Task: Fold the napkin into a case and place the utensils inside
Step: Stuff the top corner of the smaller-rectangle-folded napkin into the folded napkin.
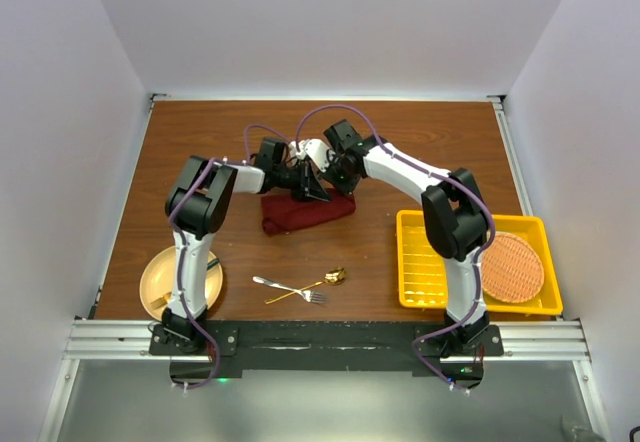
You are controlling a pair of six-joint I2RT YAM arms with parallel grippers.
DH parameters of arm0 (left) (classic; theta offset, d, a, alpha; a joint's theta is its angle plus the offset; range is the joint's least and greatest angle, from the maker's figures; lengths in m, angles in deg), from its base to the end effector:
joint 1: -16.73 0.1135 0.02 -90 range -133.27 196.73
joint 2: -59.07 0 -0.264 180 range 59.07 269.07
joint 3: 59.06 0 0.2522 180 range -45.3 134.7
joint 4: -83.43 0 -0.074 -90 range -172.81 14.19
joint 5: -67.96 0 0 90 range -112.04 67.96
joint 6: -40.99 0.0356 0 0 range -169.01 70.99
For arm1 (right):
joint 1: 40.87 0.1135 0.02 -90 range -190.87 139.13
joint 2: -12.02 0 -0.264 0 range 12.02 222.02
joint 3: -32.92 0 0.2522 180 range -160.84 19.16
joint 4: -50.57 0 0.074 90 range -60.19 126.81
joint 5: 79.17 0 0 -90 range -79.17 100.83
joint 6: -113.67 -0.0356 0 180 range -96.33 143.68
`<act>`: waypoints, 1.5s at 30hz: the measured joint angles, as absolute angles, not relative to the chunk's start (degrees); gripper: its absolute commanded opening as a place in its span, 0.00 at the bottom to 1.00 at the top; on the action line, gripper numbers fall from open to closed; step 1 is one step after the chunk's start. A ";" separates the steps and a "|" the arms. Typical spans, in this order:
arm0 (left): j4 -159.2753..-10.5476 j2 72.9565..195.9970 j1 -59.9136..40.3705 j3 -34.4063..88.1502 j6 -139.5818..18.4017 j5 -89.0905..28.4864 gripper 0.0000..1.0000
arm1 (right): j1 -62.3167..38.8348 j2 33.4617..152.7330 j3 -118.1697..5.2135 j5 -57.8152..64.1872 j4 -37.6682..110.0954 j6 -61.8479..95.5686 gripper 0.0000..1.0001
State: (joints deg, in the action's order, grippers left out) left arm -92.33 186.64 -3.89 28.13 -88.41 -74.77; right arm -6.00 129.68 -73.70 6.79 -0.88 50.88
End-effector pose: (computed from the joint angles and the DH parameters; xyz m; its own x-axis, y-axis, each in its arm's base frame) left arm 0.4029 -0.1819 0.0922 -0.9799 -0.0420 -0.1952 0.1572 0.4408 -0.8837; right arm 0.3601 0.2540 0.2019 -0.3742 -0.8167 -0.4394 -0.8637 0.4794 -0.1556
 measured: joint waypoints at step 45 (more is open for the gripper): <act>-96.83 189.81 -3.19 31.10 -92.65 -75.58 0.00 | -8.95 132.63 -77.70 5.11 0.01 51.49 0.13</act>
State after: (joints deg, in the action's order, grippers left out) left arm -96.83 189.81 -3.19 31.10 -92.65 -75.58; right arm -8.95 132.63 -77.70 5.11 0.01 51.49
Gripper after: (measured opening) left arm 0.043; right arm 0.028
